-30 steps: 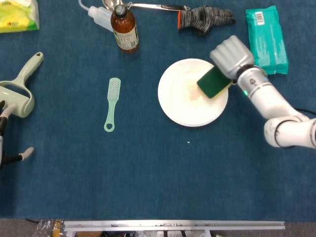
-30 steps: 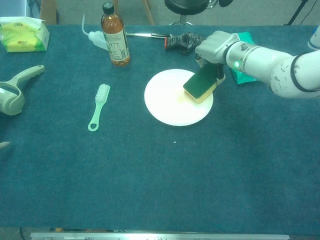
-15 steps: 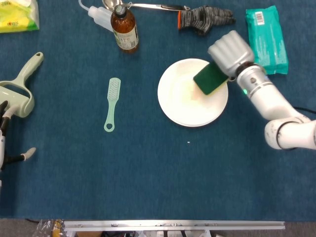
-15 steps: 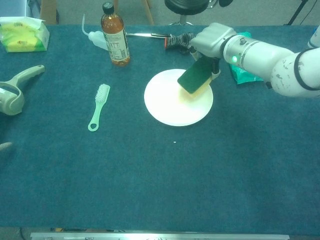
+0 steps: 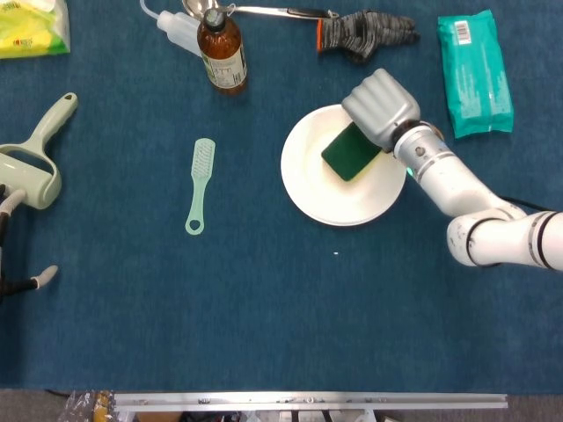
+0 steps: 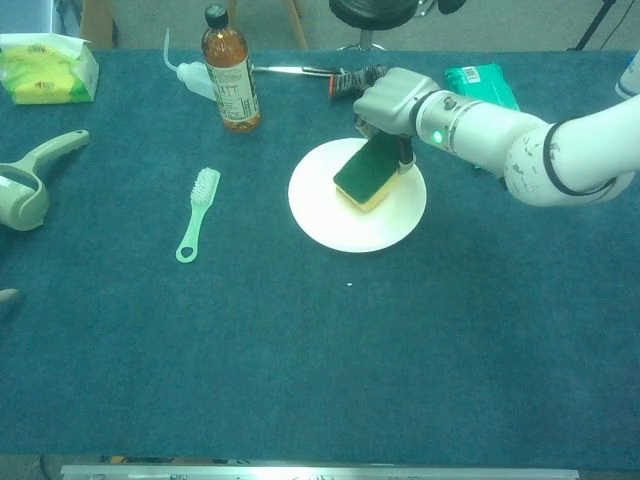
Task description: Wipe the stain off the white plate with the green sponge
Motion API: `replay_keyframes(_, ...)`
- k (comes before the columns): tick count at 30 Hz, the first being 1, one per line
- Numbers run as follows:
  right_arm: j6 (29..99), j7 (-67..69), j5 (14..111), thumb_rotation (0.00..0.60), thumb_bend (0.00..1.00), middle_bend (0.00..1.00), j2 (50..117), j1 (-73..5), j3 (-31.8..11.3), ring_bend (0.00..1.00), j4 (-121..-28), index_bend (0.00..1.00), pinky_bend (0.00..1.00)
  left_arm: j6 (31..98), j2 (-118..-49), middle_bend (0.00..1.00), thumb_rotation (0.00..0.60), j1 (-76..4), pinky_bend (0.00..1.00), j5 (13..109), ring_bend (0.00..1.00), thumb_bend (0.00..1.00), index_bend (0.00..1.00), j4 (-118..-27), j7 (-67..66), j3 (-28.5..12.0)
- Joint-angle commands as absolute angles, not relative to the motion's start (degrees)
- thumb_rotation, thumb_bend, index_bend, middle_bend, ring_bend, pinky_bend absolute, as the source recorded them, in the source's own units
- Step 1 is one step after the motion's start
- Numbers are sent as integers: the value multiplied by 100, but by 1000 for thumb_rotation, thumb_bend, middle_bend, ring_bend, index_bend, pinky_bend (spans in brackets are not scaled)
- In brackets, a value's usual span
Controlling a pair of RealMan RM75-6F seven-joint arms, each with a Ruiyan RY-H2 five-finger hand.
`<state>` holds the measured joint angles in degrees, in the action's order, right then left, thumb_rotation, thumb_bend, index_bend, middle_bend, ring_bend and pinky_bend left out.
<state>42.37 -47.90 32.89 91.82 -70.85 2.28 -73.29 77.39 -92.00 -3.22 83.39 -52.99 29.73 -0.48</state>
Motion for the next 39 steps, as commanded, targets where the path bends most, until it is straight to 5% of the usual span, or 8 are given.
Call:
replay_keyframes(1,4302,-4858,3246,600,0,611,9134,-7049,294,520,-7386,565,574,7755,-9216,0,600,-323,285,8358,41,94,111,-5270,2992,-47)
replay_keyframes(20,4901,-5236,3016,600,0,611,8659,-6772,461,520,-7771,566,574,7741,-9216,0,600,-371,285,8396,41,94,111,-5390,2908,-58)
replay_keyframes(39,6001,-4570,4125,600,0,612,7520,-6064,125,520,-9440,568,573,7799,-9064,0,600,-411,285,8396,41,94,111,-5661,2745,-105)
